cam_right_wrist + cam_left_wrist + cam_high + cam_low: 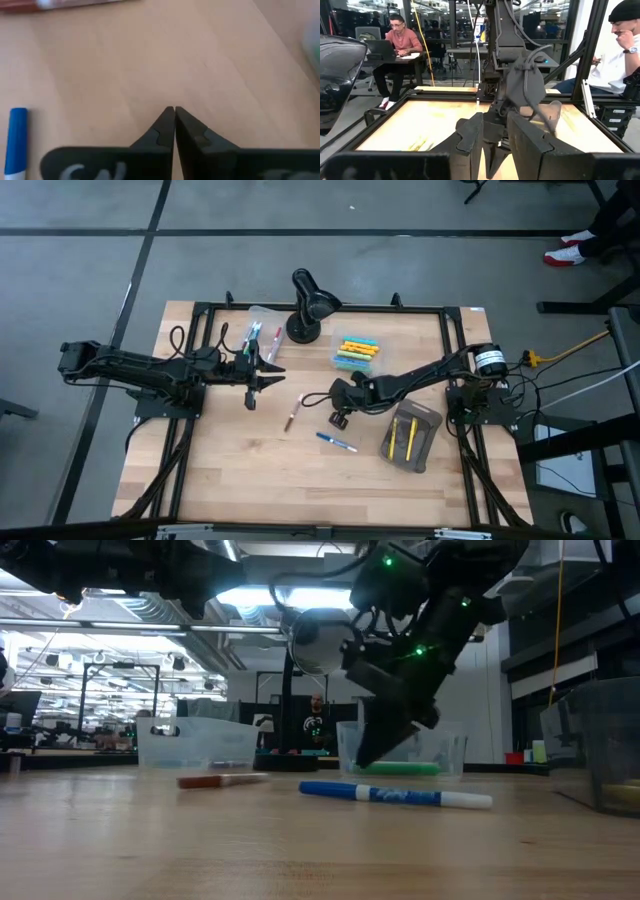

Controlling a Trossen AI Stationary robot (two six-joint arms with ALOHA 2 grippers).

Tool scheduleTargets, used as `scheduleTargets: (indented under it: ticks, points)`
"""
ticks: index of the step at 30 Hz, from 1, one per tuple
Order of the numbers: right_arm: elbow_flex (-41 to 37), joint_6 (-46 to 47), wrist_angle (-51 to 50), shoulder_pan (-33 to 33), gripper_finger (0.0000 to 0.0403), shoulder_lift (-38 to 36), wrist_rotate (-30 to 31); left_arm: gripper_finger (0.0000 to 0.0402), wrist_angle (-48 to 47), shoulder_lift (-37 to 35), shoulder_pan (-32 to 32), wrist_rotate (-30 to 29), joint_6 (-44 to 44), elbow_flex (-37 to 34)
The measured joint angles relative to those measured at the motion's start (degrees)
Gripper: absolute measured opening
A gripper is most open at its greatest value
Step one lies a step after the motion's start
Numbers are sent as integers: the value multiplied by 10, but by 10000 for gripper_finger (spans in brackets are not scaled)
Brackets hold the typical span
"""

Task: Pick & Place Markers
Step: Put the blue marker pen into the left transparent bin

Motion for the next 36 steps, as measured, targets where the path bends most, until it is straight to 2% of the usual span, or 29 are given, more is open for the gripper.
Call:
scheduleTargets:
  ticks: [9,14,20,23,27,32,36]
  points:
    - [0,-115,90,0,7,0,-67,86,-5,0,0,0,0,0]
    - [0,-118,88,0,9,0,-67,86,-8,0,0,0,-7,0]
    - [1,-126,92,0,33,0,-84,86,-15,0,0,0,-9,0]
    - [1,-123,93,0,59,-1,-131,86,-15,0,0,0,-9,0]
    - [1,-100,93,0,118,-1,-167,86,-15,0,0,0,-9,0]
    - [1,-102,113,17,196,-1,-180,86,-15,0,0,0,-9,0]
    - [1,-146,138,50,225,-1,-153,86,-15,0,0,0,-9,0]
